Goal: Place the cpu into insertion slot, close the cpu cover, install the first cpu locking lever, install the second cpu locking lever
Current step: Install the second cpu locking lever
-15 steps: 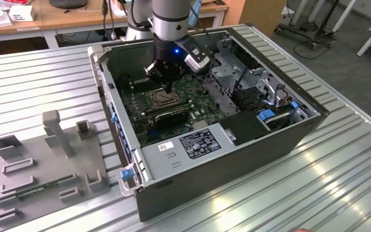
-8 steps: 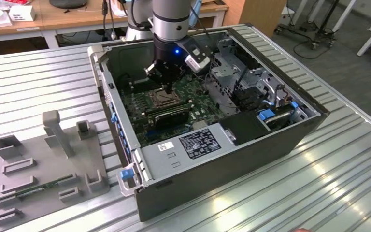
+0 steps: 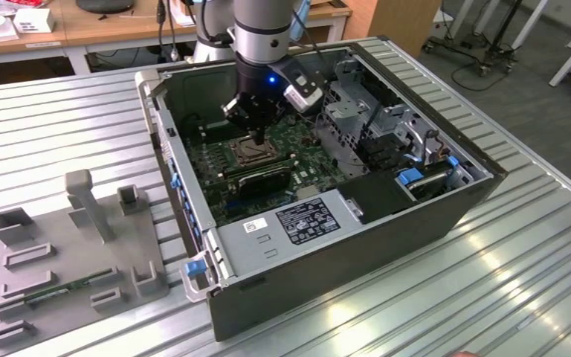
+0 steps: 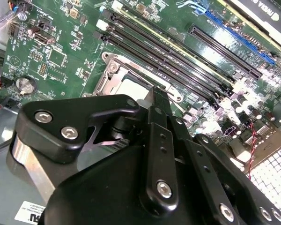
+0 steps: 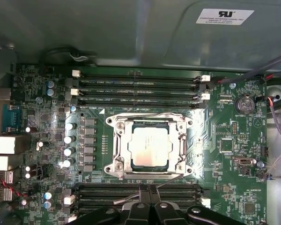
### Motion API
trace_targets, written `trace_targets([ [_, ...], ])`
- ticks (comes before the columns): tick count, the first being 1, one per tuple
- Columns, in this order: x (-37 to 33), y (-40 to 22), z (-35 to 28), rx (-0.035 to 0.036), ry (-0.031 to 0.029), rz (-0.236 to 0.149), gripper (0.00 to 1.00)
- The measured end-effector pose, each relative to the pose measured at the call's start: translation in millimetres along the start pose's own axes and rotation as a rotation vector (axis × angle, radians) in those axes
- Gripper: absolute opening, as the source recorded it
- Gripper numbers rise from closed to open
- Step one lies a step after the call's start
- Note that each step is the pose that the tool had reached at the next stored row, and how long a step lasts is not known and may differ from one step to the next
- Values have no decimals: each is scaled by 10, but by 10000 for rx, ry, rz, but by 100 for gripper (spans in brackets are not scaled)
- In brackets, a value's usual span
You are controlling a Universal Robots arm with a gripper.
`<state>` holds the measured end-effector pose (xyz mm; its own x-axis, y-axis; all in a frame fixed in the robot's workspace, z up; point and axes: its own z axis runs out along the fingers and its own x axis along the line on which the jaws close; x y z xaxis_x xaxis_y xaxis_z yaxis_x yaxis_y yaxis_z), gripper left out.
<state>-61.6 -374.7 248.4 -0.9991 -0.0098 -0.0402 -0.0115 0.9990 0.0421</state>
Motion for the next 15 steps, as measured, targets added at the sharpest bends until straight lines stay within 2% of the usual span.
trace_targets([
  [7,45,1,3,1,-6,-1,11],
  [15,57,-1,4,1,-7,-1,11],
])
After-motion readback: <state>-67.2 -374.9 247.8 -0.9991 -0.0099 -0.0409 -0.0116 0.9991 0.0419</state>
